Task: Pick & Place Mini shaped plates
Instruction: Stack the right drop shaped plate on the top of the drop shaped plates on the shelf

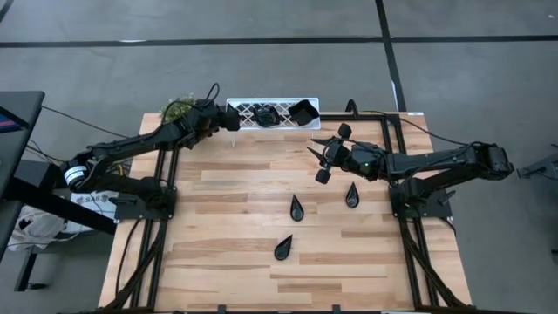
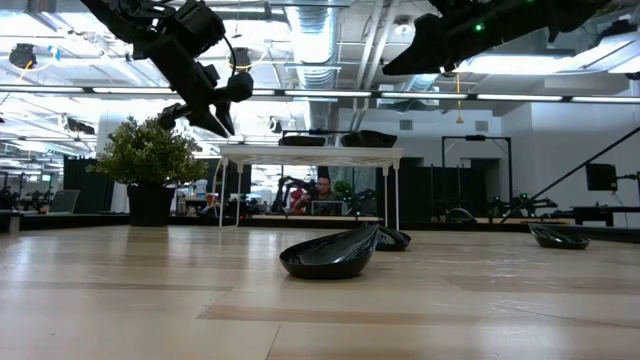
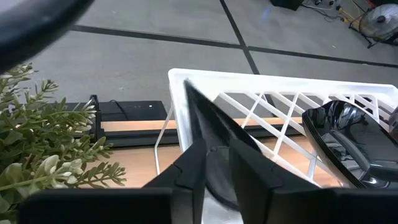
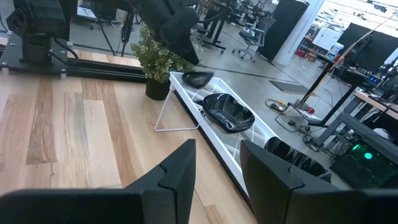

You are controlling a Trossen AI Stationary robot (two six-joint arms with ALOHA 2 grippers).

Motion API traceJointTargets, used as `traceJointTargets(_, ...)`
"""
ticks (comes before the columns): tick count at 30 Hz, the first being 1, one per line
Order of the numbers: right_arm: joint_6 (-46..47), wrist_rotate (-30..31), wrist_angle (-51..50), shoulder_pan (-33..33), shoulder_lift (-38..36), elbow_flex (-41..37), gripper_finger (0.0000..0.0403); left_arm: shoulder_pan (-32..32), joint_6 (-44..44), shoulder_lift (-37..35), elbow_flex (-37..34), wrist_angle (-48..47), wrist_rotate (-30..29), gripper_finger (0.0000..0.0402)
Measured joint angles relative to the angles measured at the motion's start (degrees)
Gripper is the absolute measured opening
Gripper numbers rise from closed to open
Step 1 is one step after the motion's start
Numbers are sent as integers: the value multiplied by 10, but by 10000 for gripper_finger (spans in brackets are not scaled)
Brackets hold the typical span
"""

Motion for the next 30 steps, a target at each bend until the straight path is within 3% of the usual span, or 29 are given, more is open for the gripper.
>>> traceJointTargets(4, 0, 0, 0, 0, 0, 0, 120, -1, 0, 0, 0, 0, 8, 79)
traceJointTargets(8, -21, 0, 0, 0, 0, 0, 120, -9, 0, 0, 0, 0, 62, 81)
traceJointTargets(13, -29, 0, 2, 0, 0, 0, 120, -75, -67, -1, 0, 1, 94, 81)
traceJointTargets(20, -23, -2, 32, 8, 0, 0, 120, -209, -88, -19, -1, 51, 60, 81)
traceJointTargets(30, 111, -2, 66, 22, 2, 0, 120, -393, -86, -81, -7, 53, -7, 81)
